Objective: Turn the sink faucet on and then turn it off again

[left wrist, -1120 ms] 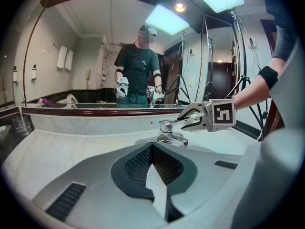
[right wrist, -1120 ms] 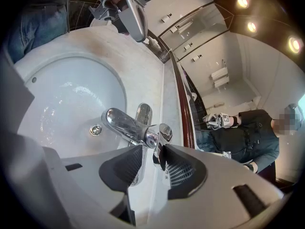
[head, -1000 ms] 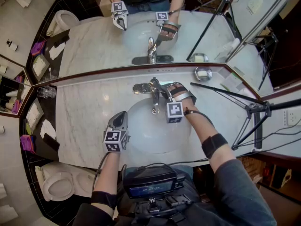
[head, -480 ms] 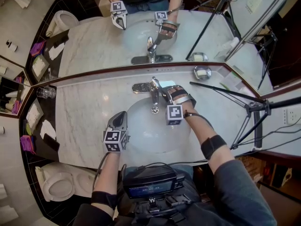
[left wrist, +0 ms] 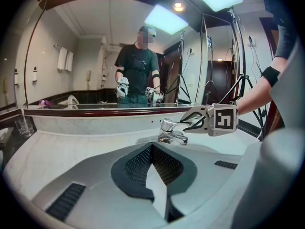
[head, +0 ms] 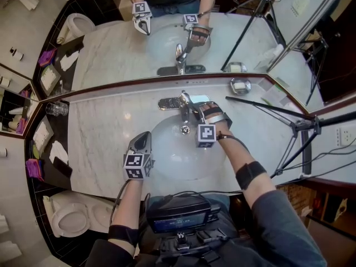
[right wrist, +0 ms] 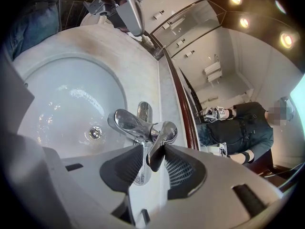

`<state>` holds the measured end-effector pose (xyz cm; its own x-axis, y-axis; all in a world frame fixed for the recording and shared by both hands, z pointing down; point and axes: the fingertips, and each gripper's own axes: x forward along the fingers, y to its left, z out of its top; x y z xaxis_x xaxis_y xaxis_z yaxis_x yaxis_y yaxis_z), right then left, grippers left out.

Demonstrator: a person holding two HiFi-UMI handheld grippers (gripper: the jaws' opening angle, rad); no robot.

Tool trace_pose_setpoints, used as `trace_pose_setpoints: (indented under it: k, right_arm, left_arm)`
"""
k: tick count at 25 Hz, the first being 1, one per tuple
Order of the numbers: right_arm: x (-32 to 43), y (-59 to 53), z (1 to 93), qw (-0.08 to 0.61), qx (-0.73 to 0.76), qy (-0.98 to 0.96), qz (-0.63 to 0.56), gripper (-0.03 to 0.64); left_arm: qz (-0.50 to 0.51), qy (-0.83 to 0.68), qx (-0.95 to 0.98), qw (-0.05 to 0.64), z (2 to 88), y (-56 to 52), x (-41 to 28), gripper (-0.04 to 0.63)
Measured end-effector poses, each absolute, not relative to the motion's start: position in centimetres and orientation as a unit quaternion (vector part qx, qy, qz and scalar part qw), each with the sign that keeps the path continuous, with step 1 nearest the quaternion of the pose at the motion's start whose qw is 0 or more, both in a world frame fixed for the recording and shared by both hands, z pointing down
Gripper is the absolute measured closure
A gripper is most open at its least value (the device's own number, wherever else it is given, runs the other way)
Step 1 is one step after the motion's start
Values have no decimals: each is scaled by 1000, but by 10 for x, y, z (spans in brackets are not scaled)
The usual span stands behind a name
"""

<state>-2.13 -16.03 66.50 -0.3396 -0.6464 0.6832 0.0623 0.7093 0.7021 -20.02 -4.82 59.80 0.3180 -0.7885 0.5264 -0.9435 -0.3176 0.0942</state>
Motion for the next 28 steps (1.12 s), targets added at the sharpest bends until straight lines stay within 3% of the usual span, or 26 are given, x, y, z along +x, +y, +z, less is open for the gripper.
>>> trace_pose_setpoints:
  k: [12, 21, 28]
  right_arm:
    - [6, -134, 631, 482, 298, -797, -210, 463]
    - [30, -109, 597, 353, 391, -850, -3, 591]
    - [56, -91, 583, 264, 438, -849, 132, 598]
  left_arm:
    - [182, -551, 790, 195, 591, -49, -200, 595]
    - [176, -545, 799, 186, 582, -48, -189, 595]
    - [169, -545, 800, 187, 576, -46, -187, 595]
